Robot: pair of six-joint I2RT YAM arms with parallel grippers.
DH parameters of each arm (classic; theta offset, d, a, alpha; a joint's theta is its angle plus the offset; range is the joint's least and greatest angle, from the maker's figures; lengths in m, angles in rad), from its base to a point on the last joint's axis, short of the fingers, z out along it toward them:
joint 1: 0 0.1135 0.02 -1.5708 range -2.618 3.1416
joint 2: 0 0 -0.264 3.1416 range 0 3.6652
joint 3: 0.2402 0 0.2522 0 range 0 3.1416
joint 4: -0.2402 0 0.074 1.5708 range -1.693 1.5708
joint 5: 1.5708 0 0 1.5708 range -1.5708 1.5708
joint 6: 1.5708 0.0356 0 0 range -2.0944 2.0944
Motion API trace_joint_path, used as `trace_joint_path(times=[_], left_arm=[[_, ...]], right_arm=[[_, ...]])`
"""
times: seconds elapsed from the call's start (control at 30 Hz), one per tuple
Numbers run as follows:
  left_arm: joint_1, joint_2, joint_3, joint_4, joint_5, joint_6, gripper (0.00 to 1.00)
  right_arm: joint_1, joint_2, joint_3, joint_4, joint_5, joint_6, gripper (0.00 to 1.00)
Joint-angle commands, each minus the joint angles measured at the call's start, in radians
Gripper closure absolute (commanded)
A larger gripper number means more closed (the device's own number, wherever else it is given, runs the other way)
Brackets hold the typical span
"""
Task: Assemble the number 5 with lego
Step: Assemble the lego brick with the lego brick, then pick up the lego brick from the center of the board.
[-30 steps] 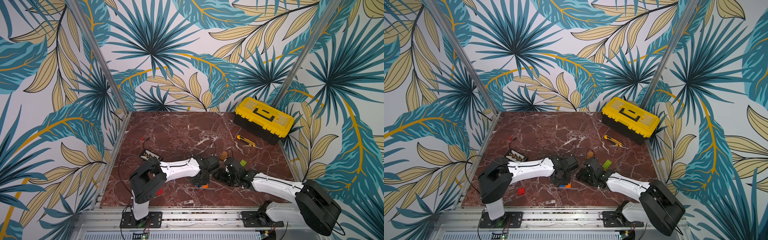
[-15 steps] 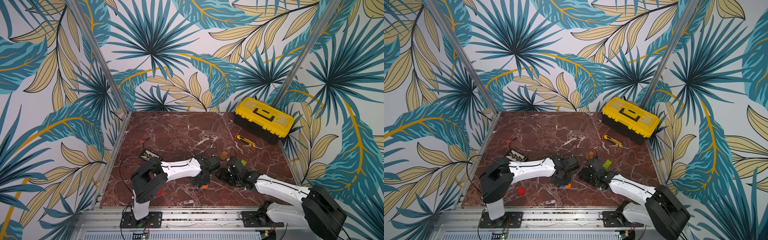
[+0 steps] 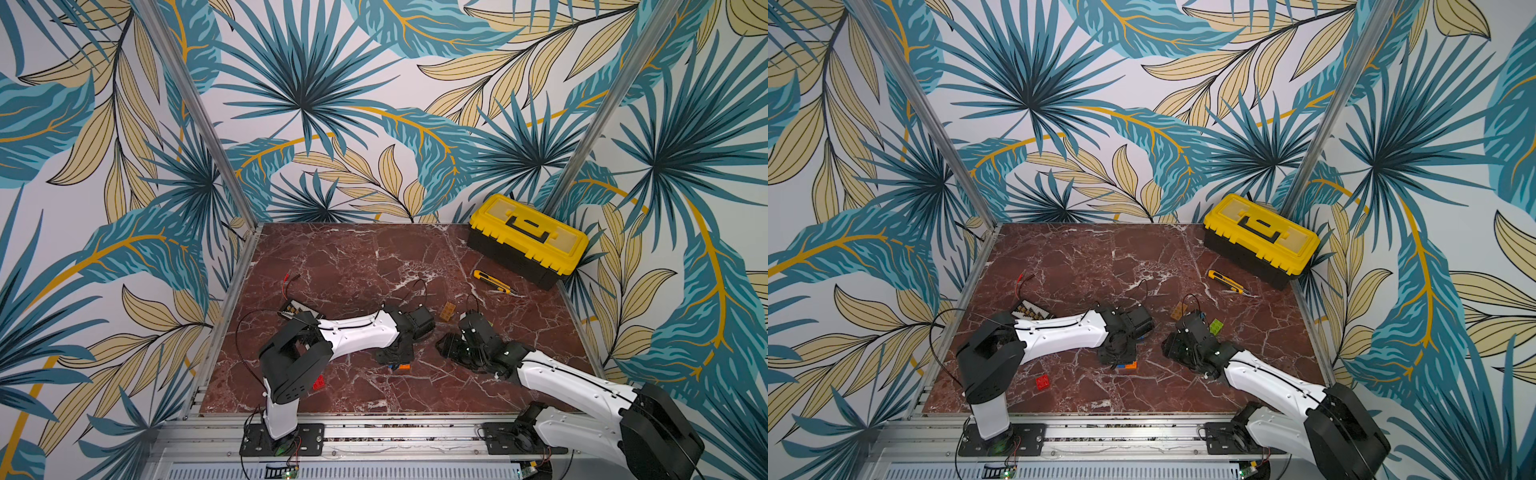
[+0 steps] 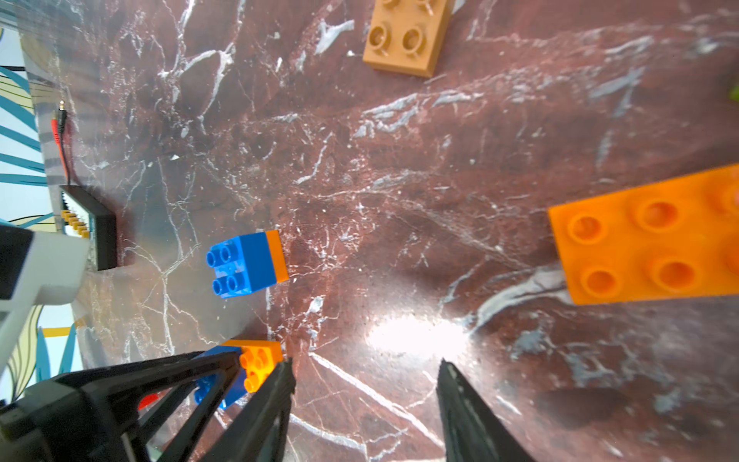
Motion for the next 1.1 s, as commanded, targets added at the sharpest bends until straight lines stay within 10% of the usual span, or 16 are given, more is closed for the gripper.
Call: trace_joint_path(times=[0.0, 1.07], left_arm=[[0.007, 0.014, -0.021, -0.046, -0.034, 0.01, 0.49], [0.006, -0.599, -0.377, 0.414, -0.211, 0.109, 0.0]], right_arm=[[-0.012, -0.017, 0.016, -0.06, 0.025, -0.03, 0.39], [-0.358, 0.166, 0.171, -0.277, 0.016, -0.336, 0.12]])
